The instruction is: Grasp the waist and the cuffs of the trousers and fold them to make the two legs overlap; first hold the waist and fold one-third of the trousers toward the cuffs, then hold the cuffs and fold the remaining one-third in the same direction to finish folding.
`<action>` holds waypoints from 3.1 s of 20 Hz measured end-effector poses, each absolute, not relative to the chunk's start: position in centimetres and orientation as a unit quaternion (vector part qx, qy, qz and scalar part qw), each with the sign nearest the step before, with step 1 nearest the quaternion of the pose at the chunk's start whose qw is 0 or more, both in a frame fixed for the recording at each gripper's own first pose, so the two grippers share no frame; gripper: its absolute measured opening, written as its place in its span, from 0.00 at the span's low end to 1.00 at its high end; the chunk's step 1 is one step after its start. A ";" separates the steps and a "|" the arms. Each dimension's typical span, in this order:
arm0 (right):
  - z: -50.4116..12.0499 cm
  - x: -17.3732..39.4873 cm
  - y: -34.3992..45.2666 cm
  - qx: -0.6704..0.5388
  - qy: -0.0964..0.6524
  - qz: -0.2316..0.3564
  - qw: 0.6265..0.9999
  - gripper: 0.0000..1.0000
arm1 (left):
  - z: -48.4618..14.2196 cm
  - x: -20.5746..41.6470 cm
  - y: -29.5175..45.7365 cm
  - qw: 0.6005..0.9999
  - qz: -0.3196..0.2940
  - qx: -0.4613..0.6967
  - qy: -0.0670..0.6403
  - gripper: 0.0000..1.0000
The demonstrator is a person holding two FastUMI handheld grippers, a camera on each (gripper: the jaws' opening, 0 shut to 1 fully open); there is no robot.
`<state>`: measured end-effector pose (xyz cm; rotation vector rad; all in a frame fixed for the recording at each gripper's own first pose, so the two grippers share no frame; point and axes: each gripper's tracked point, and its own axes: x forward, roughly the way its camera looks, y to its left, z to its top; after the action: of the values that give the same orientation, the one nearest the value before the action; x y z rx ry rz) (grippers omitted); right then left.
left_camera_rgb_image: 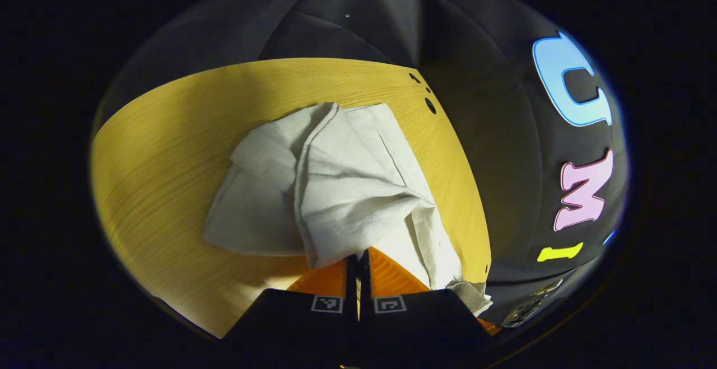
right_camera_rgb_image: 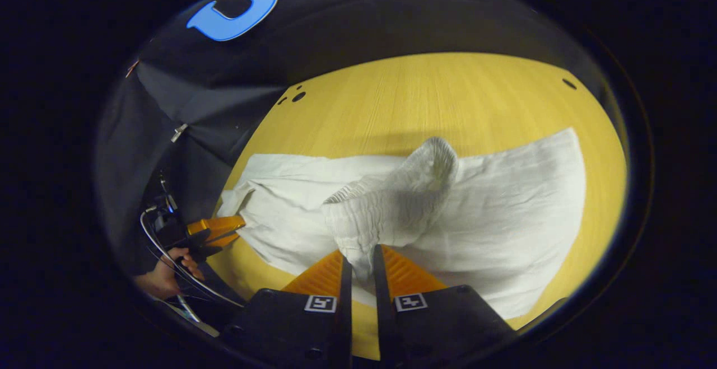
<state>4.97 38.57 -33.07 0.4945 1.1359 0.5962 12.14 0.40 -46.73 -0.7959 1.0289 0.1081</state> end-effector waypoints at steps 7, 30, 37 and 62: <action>-29.8 5.6 37.4 0.327 0.499 0.269 0.756 0.59 | -46.8 12.4 0.2 0.796 0.052 -0.372 0.476 0.06; -32.7 7.4 8.4 0.430 0.420 0.063 0.797 0.59 | -31.4 17.6 -17.1 0.902 -0.124 -0.187 0.370 0.06; -33.3 5.7 5.0 0.447 0.411 0.034 0.794 0.59 | -31.1 15.7 -26.0 0.892 -0.217 -0.125 0.377 0.05; -35.1 2.3 2.0 0.451 0.428 -0.001 0.783 0.59 | -39.1 -1.2 -38.5 0.730 -0.420 -0.030 0.538 0.69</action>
<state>2.35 1.99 -35.11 0.9741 0.9227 -0.0012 -1.22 -38.54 -39.05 -0.0669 1.1858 -0.9249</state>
